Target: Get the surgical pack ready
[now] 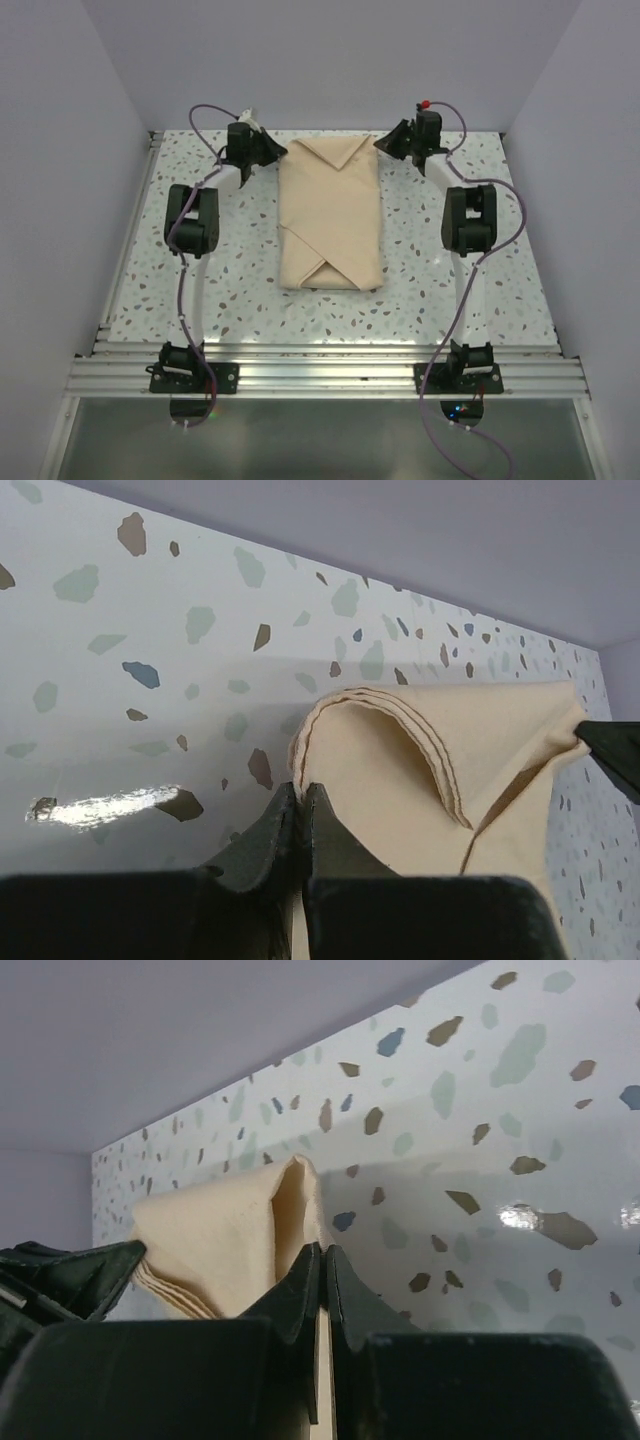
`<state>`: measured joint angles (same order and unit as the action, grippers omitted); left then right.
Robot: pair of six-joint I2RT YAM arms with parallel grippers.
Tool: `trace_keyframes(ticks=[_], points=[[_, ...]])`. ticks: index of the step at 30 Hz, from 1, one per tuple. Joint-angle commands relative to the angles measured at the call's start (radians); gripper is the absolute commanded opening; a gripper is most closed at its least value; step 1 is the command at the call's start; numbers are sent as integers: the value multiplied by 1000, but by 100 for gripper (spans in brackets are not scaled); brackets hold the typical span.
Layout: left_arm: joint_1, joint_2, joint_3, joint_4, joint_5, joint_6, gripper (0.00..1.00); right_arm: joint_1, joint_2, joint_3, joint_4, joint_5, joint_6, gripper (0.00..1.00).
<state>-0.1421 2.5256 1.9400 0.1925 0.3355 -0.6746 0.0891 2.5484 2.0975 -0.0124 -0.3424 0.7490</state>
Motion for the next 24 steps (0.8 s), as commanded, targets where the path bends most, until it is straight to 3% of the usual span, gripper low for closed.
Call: trace_keyframes(ticks=[1, 16, 24], points=[[16, -152, -50, 116, 69, -11, 0, -6, -178, -54, 97, -108, 7, 0], [-8, -520, -482, 200, 82, 24, 0, -2, -534, -493, 232, -205, 18, 0], [-45, -741, -709, 157, 54, 69, 0, 8, -764, -764, 235, -216, -10, 0]])
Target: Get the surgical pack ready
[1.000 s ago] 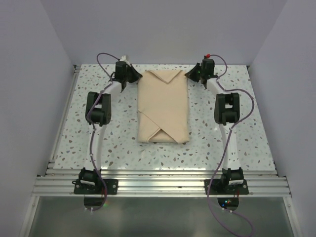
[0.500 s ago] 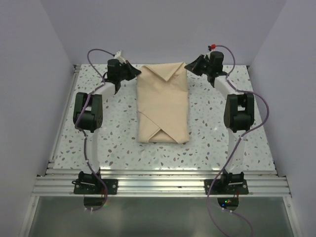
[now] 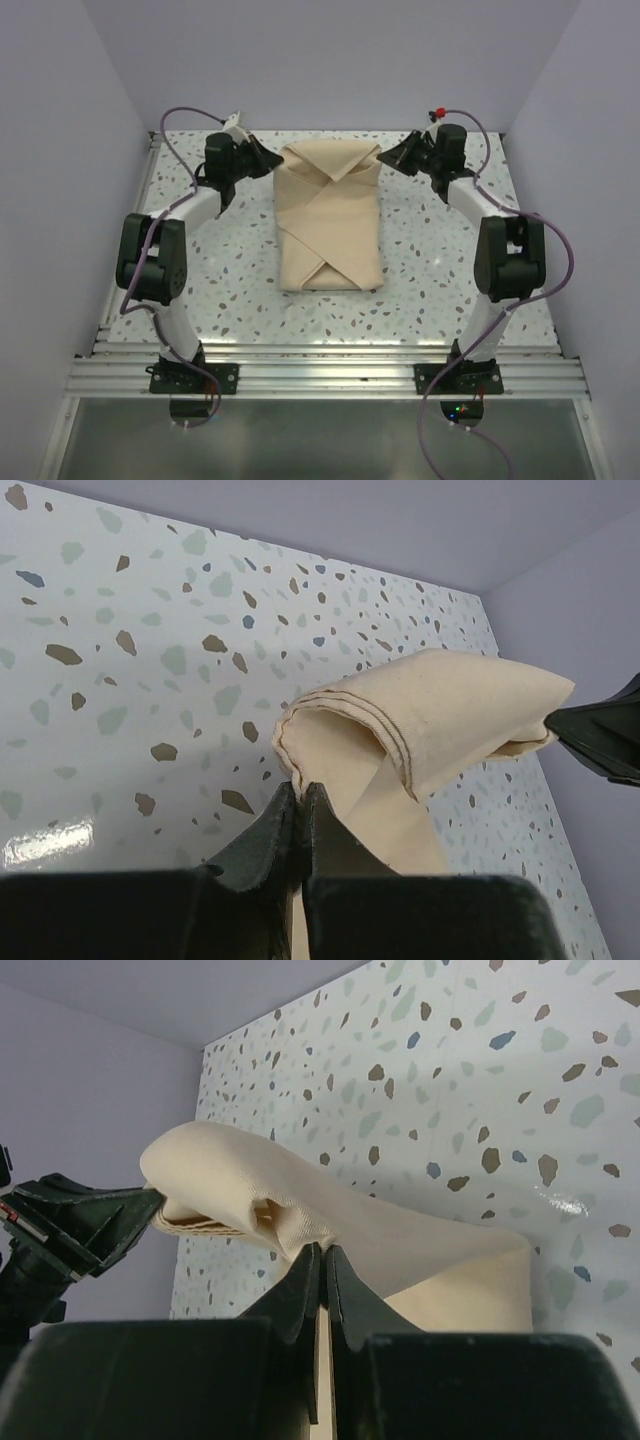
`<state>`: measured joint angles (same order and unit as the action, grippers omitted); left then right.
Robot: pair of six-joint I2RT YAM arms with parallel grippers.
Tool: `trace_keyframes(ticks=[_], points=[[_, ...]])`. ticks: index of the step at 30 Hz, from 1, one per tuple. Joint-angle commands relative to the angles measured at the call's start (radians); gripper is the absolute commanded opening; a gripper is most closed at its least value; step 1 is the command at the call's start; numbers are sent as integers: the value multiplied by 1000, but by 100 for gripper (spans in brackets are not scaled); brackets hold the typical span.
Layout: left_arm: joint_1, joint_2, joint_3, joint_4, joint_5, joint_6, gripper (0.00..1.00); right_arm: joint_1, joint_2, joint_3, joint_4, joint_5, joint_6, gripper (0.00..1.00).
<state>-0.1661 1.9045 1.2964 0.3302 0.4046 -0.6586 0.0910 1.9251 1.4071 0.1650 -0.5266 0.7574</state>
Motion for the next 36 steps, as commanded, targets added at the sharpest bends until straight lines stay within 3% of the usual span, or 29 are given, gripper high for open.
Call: trace_keyframes(ticks=[1, 16, 28, 36], points=[[-27, -140, -66, 20, -21, 59, 0, 6, -167, -74, 53, -29, -27, 0], [-75, -492, -385, -88, -85, 102, 0, 32, -547, -359, -111, -4, -128, 0], [-124, -643, -584, -212, -87, 129, 0, 67, -640, -514, -286, 26, -193, 0], [-141, -742, -710, -258, -95, 136, 0, 67, -699, -614, -311, 48, -194, 0]])
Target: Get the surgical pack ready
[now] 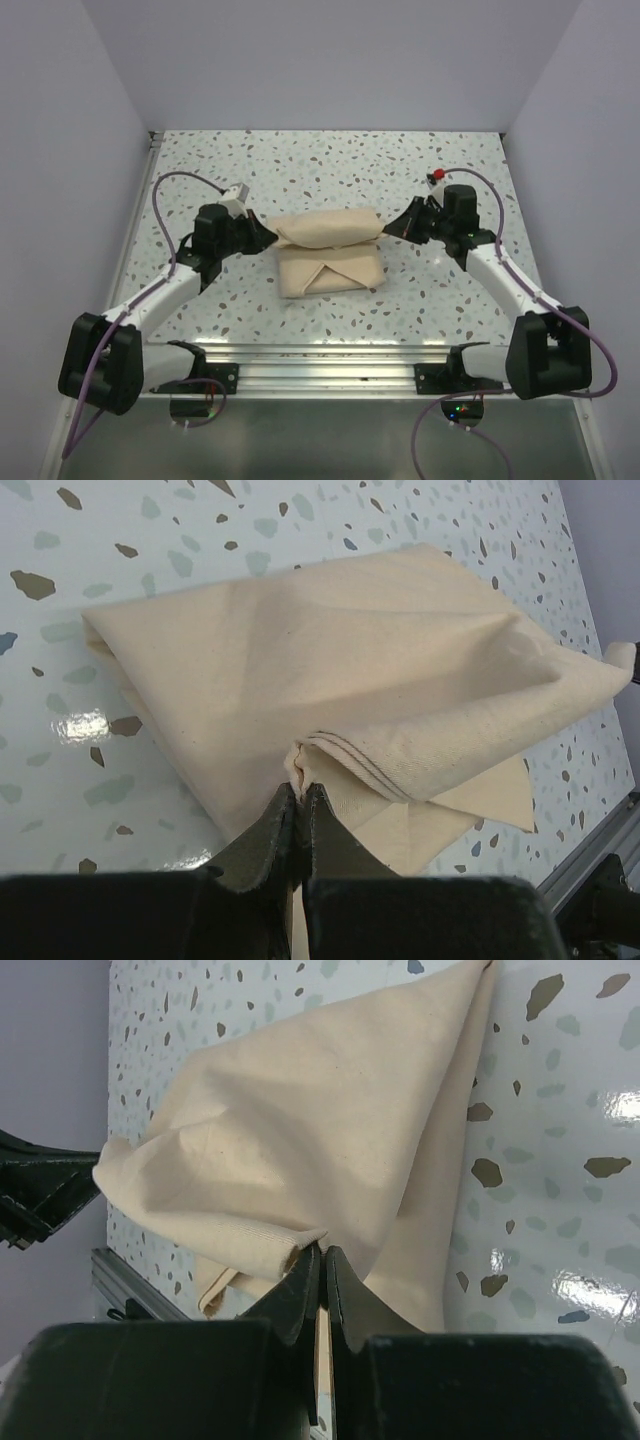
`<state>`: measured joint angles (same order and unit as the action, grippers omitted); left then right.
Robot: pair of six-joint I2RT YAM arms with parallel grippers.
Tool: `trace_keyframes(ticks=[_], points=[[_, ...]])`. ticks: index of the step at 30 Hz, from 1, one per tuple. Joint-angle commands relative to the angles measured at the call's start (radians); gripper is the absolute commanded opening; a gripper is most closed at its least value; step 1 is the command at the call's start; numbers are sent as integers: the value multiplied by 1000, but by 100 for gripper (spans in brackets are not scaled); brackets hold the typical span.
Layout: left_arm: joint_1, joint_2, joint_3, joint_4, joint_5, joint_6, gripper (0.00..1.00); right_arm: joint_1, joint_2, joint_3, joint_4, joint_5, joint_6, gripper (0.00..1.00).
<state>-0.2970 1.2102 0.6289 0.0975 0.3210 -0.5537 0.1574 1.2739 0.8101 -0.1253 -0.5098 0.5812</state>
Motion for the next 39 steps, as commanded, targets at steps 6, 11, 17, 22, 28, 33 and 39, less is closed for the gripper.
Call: trace_keyframes(ticks=[6, 11, 17, 22, 28, 33, 39], points=[[-34, -70, -155, 4, -2, 3, 0, 1, -74, -100, -30, 74, -30, 0], [-65, -61, -238, 62, -3, -38, 0, 1, -42, -169, -24, 102, -43, 0], [-122, -41, -302, 99, -42, -95, 3, 1, -4, -235, 7, 126, -43, 0], [-131, -11, -322, 136, -57, -121, 19, 5, 31, -272, 52, 111, -29, 0], [-131, 69, -304, 217, -68, -143, 22, 33, 35, -325, 91, 125, -3, 0], [-131, 231, -193, 274, -88, -132, 19, 73, 5, -364, 107, 158, 26, 0], [-131, 471, -16, 363, -99, -158, 14, 128, -60, -407, 90, 208, 46, 0]])
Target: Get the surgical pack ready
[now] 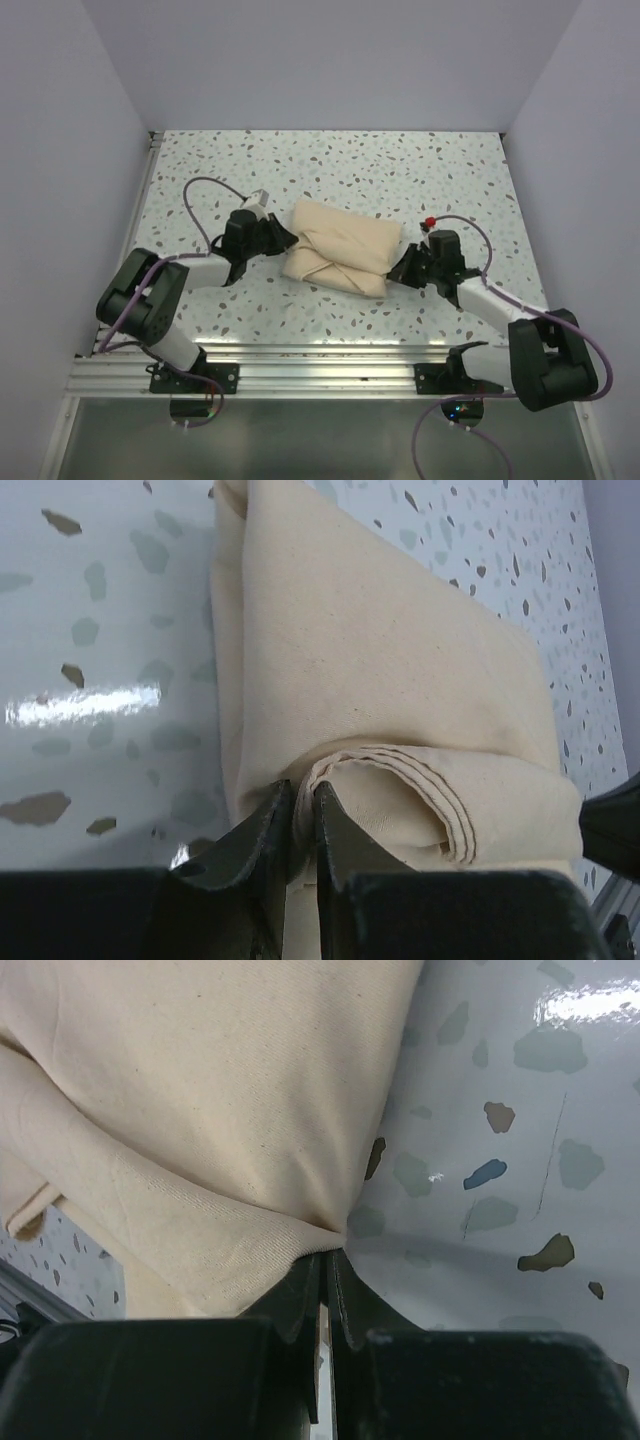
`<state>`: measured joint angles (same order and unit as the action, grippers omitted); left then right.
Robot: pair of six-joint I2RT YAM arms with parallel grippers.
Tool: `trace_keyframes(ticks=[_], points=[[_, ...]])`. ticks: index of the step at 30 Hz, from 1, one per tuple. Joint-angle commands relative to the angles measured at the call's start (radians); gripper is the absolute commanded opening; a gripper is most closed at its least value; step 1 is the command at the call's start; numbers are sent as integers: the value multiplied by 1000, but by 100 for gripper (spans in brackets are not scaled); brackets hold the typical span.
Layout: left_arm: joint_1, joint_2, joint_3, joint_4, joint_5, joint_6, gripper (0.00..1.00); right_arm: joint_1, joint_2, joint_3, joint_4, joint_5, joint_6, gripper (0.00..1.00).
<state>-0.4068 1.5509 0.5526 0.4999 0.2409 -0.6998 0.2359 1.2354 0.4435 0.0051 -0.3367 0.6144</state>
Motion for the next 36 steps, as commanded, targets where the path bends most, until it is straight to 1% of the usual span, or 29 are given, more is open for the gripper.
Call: trace_keyframes(ticks=[1, 5, 6, 8, 9, 11, 12, 13, 14, 15, 16, 17, 19, 20, 21, 22, 23, 25, 29, 30, 33, 36], points=[[-21, 156, 87, -35, -17, -17, 14, 57, -33, -52, -45, 42, 18, 0], [-23, 285, 234, -41, -54, -14, 13, 106, -109, -84, -65, 83, 47, 0], [-23, 307, 298, -58, -57, -9, 13, 132, -135, -91, -74, 88, 51, 0], [-23, 362, 378, -67, -58, -3, 12, 158, -154, -92, -82, 109, 68, 0], [-21, 374, 395, -63, -54, -3, 12, 184, -169, -91, -92, 117, 71, 0], [-23, 396, 435, -64, -58, 3, 15, 195, -183, -88, -102, 122, 76, 1], [-23, 394, 441, -70, -63, 9, 18, 198, -189, -82, -118, 122, 71, 7], [-23, 384, 448, -78, -69, 17, 25, 198, -206, -75, -131, 126, 70, 11], [-21, 374, 455, -90, -95, 35, 29, 198, -215, -69, -145, 133, 58, 20], [-20, 362, 457, -118, -110, 45, 34, 198, -226, -54, -174, 146, 50, 25], [-18, 330, 457, -130, -124, 69, 40, 198, -252, -43, -191, 157, 42, 30], [-15, 313, 454, -144, -156, 80, 43, 198, -263, -31, -207, 166, 18, 39], [-12, 258, 452, -194, -190, 112, 47, 198, -286, 14, -257, 180, -10, 46], [-7, 239, 445, -211, -221, 123, 47, 198, -287, 32, -272, 185, -43, 49], [-6, 218, 441, -242, -236, 132, 48, 198, -287, 70, -307, 191, -60, 55], [-4, 178, 438, -260, -242, 140, 52, 198, -286, 89, -323, 197, -79, 58], [0, 163, 429, -279, -299, 155, 54, 198, -278, 109, -336, 199, -117, 59], [6, 120, 428, -331, -325, 174, 57, 197, -274, 161, -369, 205, -149, 63], [8, 57, 415, -428, -383, 192, 60, 198, -258, 239, -396, 197, -238, 63], [8, 43, 411, -437, -391, 194, 61, 198, -248, 273, -407, 193, -246, 63], [8, -20, 377, -468, -410, 198, 61, 200, -240, 305, -402, 147, -262, 61], [8, -86, 328, -474, -400, 200, 61, 201, -251, 305, -393, 73, -263, 62]])
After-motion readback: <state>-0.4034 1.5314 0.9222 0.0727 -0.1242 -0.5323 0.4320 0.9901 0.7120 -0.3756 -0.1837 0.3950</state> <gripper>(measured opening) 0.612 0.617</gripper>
